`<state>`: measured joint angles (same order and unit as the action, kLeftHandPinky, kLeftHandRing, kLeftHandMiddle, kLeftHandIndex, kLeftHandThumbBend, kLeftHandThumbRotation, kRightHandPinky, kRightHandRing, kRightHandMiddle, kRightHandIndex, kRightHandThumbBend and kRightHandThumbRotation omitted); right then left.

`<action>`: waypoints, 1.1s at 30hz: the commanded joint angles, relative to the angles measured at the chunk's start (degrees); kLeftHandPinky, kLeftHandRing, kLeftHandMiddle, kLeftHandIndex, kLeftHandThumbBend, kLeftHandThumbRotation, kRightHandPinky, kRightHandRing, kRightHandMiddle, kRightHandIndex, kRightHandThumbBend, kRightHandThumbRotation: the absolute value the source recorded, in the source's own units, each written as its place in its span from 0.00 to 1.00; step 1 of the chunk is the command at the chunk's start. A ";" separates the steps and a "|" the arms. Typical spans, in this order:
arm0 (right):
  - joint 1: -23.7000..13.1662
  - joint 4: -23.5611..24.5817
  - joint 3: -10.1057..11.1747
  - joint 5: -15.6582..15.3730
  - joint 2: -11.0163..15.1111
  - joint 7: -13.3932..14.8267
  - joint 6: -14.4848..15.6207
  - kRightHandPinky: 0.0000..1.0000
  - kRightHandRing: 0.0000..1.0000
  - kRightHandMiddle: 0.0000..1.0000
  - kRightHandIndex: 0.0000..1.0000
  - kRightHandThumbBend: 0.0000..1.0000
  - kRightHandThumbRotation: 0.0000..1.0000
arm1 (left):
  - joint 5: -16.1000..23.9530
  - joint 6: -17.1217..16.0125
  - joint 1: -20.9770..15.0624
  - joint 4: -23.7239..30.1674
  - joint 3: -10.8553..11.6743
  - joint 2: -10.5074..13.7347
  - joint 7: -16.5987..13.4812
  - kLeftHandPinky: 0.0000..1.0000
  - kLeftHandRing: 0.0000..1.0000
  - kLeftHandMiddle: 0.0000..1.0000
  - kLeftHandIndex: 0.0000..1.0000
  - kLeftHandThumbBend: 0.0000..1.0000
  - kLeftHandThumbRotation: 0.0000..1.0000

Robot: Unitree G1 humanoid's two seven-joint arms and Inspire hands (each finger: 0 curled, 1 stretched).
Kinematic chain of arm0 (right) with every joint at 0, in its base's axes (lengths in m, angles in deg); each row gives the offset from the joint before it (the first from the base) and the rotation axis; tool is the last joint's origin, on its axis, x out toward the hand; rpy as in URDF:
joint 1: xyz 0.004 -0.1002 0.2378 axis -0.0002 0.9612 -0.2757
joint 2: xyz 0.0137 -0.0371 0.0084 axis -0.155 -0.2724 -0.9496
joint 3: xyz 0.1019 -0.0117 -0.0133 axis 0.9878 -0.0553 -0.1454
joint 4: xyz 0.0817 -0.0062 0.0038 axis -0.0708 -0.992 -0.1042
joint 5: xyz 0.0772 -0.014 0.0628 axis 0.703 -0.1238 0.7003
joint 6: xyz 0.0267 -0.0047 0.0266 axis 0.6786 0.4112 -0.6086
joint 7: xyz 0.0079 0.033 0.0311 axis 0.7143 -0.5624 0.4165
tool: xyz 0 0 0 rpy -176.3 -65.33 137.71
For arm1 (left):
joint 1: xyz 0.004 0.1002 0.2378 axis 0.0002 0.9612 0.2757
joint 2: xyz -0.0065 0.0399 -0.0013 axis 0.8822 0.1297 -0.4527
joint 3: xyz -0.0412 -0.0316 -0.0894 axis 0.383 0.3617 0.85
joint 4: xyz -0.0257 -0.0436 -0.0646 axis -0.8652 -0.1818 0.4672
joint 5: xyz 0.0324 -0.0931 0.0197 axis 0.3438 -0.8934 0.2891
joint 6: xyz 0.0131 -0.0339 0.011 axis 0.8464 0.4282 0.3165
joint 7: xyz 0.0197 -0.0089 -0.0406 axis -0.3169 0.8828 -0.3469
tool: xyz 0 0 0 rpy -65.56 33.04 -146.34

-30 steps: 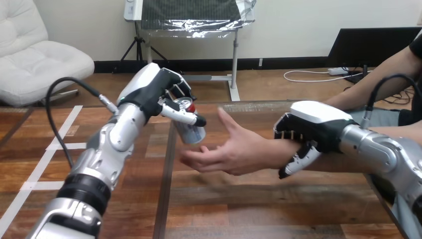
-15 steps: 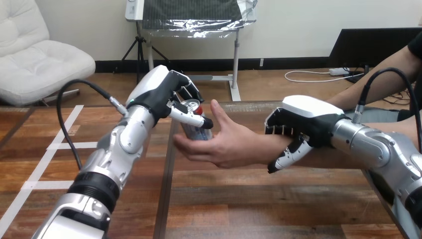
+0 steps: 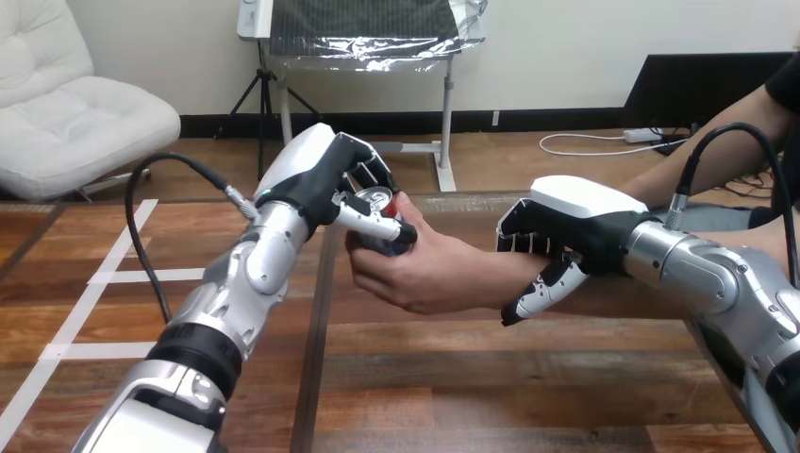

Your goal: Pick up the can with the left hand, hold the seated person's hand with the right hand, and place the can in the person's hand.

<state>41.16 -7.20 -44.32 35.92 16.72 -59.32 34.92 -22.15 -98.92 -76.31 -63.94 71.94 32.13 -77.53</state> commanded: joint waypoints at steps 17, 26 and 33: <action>-0.14 3.83 2.25 3.00 -0.27 -0.86 0.60 0.38 0.42 0.45 0.46 0.74 0.16 | 0.02 -4.32 -5.20 -3.38 -1.06 -3.66 -2.81 0.34 0.37 0.43 0.43 0.76 0.00; 0.22 3.98 2.30 3.21 0.01 -0.97 0.69 0.37 0.42 0.45 0.46 0.73 0.18 | -0.43 -5.46 -4.72 -3.50 -0.85 -4.28 -2.47 0.36 0.37 0.42 0.43 0.76 0.00; 0.36 3.74 2.34 3.47 0.14 -1.03 0.58 0.37 0.42 0.45 0.46 0.73 0.19 | -0.95 -6.43 -4.23 -3.45 -0.63 -4.46 -2.18 0.37 0.37 0.42 0.43 0.73 0.00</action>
<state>42.03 -5.34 -44.06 37.22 17.48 -60.38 35.81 -22.60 -102.96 -77.13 -67.03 72.02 30.32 -80.32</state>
